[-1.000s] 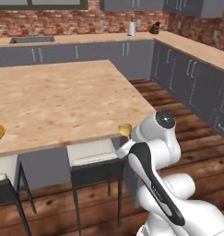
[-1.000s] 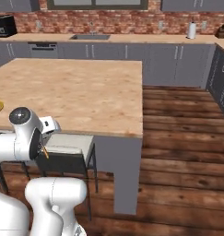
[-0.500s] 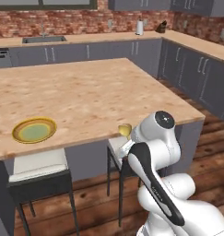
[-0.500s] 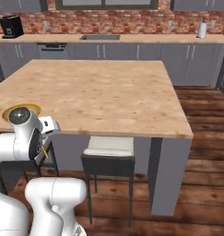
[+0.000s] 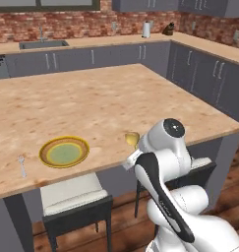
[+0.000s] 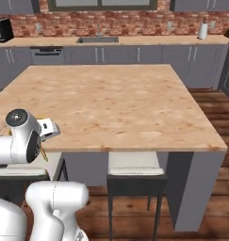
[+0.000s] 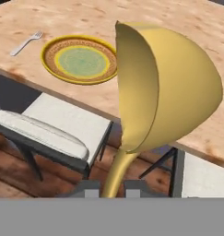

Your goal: Take the fork and place it on the left side of the plate. Then take the spoon and place it on the right side of the plate. Make sure they're directly next to the plate.

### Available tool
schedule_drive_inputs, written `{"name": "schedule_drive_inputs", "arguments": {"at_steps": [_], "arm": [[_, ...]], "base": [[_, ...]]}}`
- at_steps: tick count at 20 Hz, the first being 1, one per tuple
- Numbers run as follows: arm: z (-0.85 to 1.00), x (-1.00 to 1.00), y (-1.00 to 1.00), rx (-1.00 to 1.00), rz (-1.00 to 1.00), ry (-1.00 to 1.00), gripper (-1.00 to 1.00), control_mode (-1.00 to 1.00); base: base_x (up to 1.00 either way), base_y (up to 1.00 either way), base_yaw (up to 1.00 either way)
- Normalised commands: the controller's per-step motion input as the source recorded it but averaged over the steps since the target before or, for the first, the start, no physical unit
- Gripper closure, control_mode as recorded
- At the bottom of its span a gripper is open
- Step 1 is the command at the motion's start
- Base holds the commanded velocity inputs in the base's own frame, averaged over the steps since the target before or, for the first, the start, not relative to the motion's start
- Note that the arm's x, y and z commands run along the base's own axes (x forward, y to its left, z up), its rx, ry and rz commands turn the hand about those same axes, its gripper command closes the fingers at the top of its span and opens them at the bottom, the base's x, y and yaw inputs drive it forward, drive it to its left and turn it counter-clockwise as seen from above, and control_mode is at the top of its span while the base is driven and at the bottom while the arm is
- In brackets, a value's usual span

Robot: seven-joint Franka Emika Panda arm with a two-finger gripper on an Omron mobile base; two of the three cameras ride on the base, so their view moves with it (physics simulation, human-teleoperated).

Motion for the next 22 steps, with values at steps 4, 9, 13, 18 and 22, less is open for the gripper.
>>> {"name": "schedule_drive_inputs", "arguments": {"at_steps": [4,9,13,18,22], "arm": [[0.00,0.00,0.00,0.00,0.00,0.00,1.00,1.00],[0.00,0.00,0.00,0.00,0.00,0.00,1.00,1.00],[-0.08,0.71,0.02,0.01,0.10,0.13,1.00,-1.00],[-0.01,1.00,0.02,0.05,0.03,0.17,1.00,-1.00],[-0.02,1.00,0.17,0.01,-0.03,0.27,1.00,-1.00]], "base": [[0.92,-0.03,0.00],[0.93,-0.04,0.09],[0.23,0.02,0.04],[0.00,0.00,0.00],[0.00,0.00,0.00]]}}
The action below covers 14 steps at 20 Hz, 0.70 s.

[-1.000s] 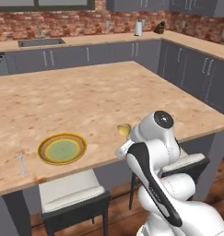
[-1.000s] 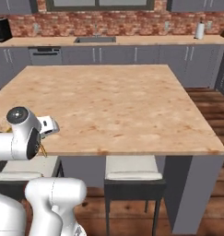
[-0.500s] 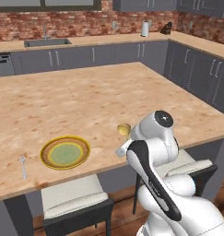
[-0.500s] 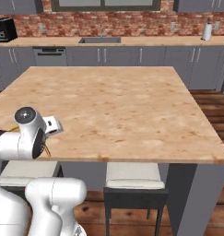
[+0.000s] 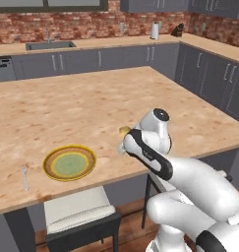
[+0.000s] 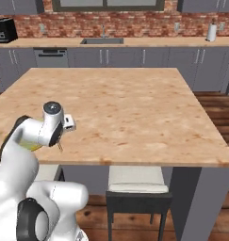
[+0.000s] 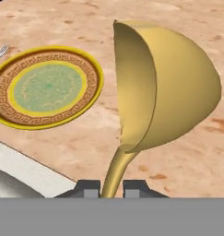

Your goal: Take the fork and place it on the left side of the plate. Then take the spoon and place it on the right side of the plate. Make sure they're directly next to the plate.

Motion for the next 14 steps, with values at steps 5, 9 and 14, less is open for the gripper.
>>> {"name": "schedule_drive_inputs", "arguments": {"at_steps": [5,9,14], "arm": [[-0.11,0.64,0.41,-0.01,-0.16,0.37,1.00,-1.00],[-0.26,0.38,0.57,-0.07,-0.16,0.35,1.00,-1.00],[-0.37,0.05,0.21,-0.04,-0.10,0.19,1.00,-1.00]], "base": [[0.00,0.00,0.00],[0.00,0.00,0.00],[0.00,0.00,0.00]]}}
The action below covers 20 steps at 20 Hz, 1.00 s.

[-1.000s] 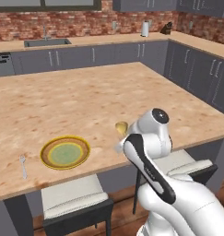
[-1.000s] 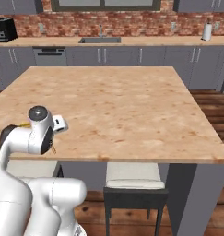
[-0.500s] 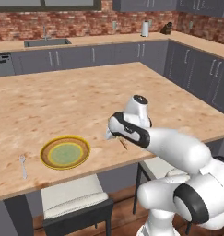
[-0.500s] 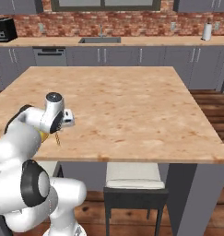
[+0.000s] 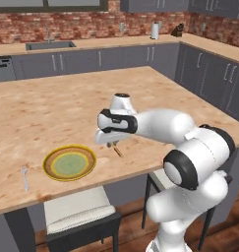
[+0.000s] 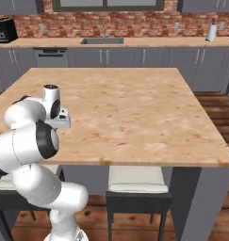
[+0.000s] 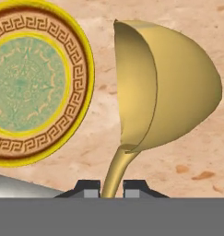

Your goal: Take the fork and place it on the left side of the plate. Then take the spoon and place it on the right side of the plate. Make sure they're directly next to the plate.

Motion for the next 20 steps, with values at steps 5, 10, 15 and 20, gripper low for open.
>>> {"name": "schedule_drive_inputs", "arguments": {"at_steps": [5,10,15,20], "arm": [[-0.37,0.00,0.00,-0.01,-0.05,0.06,1.00,-1.00],[-0.38,0.00,0.00,-0.01,-0.05,0.00,1.00,-1.00],[-0.22,0.01,0.00,0.00,-0.08,0.00,1.00,-1.00],[-0.22,0.04,0.00,0.00,-0.08,0.00,1.00,-1.00]], "base": [[0.00,0.00,0.00],[0.00,0.00,0.00],[0.00,0.00,0.00],[0.00,0.00,0.00]]}}
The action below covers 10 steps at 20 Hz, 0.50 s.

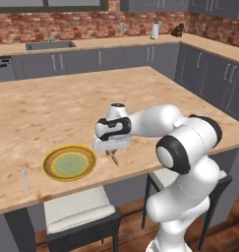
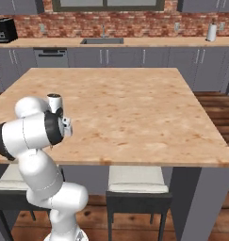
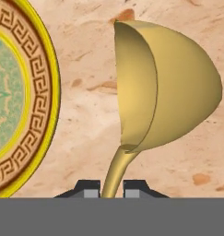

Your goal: Take the fork and place it on the left side of the plate. Then take the spoon and place it on the right side of the plate. Make sure they're directly next to the plate.

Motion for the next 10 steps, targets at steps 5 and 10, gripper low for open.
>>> {"name": "schedule_drive_inputs", "arguments": {"at_steps": [5,10], "arm": [[-0.26,0.10,0.00,0.00,-0.08,0.06,1.00,-1.00],[-0.26,0.14,0.00,0.00,-0.06,0.06,1.00,-1.00]], "base": [[0.00,0.00,0.00],[0.00,0.00,0.00]]}}
